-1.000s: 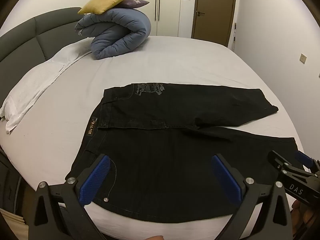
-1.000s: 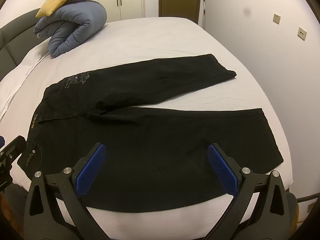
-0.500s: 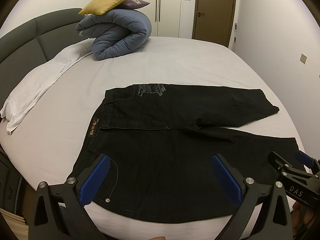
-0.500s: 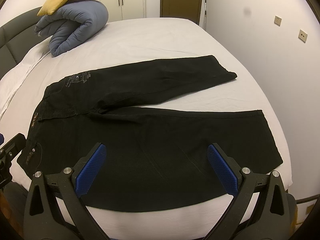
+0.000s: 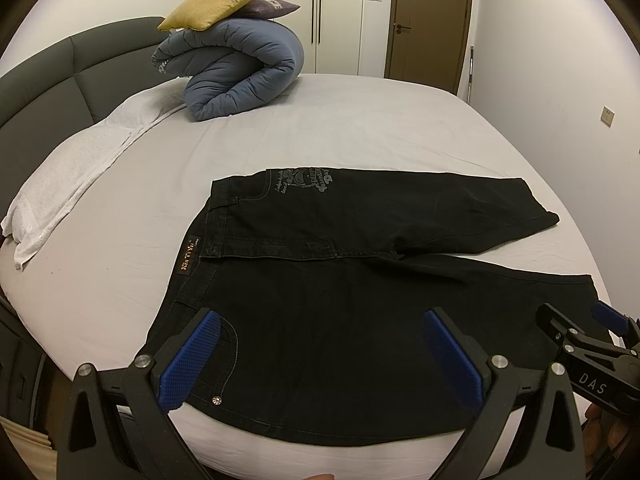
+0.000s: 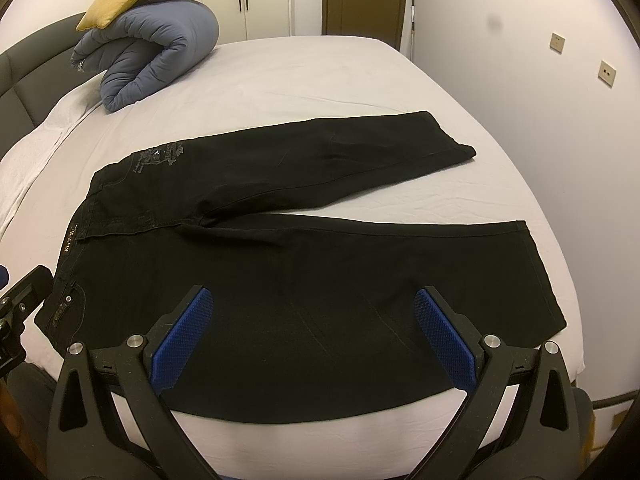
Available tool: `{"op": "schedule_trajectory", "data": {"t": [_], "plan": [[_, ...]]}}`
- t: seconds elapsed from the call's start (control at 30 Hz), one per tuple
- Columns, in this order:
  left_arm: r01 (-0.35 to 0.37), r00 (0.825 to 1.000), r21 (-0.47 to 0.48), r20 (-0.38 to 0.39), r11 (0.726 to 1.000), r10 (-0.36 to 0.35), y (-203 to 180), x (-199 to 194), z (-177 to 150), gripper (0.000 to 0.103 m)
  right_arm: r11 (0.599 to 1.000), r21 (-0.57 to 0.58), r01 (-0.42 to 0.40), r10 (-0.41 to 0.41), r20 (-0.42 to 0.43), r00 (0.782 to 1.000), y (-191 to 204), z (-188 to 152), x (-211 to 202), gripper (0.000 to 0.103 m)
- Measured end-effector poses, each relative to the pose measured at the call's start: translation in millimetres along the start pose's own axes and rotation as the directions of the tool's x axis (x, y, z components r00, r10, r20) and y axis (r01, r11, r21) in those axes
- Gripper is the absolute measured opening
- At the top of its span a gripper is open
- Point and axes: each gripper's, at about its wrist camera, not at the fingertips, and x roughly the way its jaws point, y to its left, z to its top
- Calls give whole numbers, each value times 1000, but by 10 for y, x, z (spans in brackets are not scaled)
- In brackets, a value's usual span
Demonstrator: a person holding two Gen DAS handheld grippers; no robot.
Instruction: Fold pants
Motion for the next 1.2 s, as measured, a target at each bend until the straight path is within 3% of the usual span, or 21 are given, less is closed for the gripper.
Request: {"op": "schedule_trajectory", "data": {"t": [1.2], "plan": [[-13, 1000, 2, -4, 1000, 13, 60, 15, 2, 103, 1000, -9, -15, 15, -3, 1000, 115, -53, 10, 103]]}}
